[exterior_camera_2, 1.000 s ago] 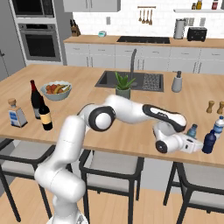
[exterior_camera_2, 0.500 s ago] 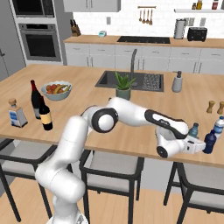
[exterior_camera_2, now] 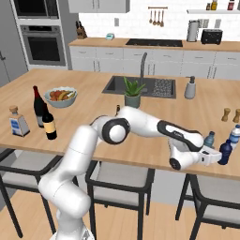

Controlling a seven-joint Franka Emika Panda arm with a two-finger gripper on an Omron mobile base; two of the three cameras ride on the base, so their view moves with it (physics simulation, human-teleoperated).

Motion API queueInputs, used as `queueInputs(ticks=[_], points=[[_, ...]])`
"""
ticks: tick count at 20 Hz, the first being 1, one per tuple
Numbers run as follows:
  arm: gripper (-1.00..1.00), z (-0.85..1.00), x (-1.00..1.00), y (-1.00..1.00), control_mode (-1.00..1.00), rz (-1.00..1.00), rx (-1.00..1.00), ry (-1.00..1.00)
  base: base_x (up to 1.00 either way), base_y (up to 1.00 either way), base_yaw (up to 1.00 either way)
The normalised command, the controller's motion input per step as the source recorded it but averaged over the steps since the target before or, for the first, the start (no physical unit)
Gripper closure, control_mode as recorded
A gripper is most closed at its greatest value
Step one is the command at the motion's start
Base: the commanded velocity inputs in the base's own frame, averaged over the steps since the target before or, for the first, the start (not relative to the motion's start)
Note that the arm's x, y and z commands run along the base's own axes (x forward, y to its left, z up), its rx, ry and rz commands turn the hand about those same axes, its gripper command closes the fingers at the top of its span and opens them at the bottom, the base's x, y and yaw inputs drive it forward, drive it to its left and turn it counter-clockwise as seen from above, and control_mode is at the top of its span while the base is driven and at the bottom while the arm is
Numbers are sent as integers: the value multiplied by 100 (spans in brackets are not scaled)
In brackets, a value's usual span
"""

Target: Move the plastic bottles in the middle to the plastics group, and the glass bottles in the middle to the glass group.

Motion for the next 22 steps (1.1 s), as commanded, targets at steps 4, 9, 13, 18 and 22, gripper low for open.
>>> queueInputs(ticks=[4,9,13,18,22], points=[[100,-67,-8,-11,-100,0,0,0,0,0,0],[100,-56,-25,-4,-100,0,0,0,0,0,0],[100,-61,-34,6,-100,0,-2,0,0,0,0],[100,-64,-47,10,-100,0,-3,-3,0,0,0],[100,-67,-55,20,-100,0,-3,-5,0,0,0]])
